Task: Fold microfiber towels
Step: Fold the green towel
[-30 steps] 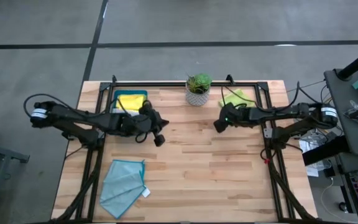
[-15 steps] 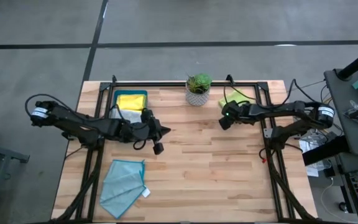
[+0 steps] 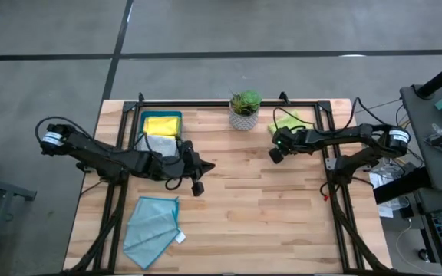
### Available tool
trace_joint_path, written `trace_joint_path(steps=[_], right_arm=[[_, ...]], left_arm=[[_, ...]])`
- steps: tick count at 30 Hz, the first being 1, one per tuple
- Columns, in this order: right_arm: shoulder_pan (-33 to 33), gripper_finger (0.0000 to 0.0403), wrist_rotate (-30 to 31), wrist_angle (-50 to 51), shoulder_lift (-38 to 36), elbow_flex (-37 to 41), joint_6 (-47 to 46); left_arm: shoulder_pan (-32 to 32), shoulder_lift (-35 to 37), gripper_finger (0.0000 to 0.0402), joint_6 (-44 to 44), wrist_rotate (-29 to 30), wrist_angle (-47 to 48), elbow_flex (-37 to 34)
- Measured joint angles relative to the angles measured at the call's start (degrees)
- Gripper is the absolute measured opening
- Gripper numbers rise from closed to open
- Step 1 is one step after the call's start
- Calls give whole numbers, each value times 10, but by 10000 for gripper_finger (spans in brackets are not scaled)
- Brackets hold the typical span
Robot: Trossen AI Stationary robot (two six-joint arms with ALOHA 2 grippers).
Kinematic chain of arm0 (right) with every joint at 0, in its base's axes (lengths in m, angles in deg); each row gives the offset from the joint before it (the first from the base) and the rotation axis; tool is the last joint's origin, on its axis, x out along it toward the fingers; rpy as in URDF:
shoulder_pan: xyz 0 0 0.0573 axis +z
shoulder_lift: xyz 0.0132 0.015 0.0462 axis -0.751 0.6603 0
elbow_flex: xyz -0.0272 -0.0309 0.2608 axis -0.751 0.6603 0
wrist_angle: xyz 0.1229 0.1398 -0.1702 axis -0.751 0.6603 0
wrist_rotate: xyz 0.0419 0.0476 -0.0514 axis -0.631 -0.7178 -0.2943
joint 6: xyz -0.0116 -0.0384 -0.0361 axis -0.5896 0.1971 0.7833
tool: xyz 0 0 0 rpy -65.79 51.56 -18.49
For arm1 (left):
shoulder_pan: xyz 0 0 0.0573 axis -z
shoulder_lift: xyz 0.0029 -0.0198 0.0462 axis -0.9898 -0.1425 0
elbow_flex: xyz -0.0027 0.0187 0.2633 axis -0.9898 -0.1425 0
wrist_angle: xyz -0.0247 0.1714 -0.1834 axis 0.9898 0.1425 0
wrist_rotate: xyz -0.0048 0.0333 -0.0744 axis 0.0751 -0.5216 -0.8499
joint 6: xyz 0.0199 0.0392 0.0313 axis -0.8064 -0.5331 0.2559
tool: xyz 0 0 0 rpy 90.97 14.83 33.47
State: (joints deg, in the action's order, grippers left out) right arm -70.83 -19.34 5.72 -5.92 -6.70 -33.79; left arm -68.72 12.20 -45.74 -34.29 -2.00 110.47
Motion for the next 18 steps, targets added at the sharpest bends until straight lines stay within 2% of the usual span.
trace_joint_path(steps=[4, 6, 11, 18], right_arm=[[36, 16, -123, -24, -29, 2, 8], [57, 13, -166, -50, -44, 2, 5], [120, 10, -206, -178, -64, 2, -36], [185, 9, -202, -387, -61, 2, -67]], left_arm=[[17, -25, 0, 0, 0, -23, 0], [22, -39, 0, 0, 0, -36, 0], [24, -83, 0, 0, 0, -101, 0], [24, -123, 6, 9, 0, -141, 0]])
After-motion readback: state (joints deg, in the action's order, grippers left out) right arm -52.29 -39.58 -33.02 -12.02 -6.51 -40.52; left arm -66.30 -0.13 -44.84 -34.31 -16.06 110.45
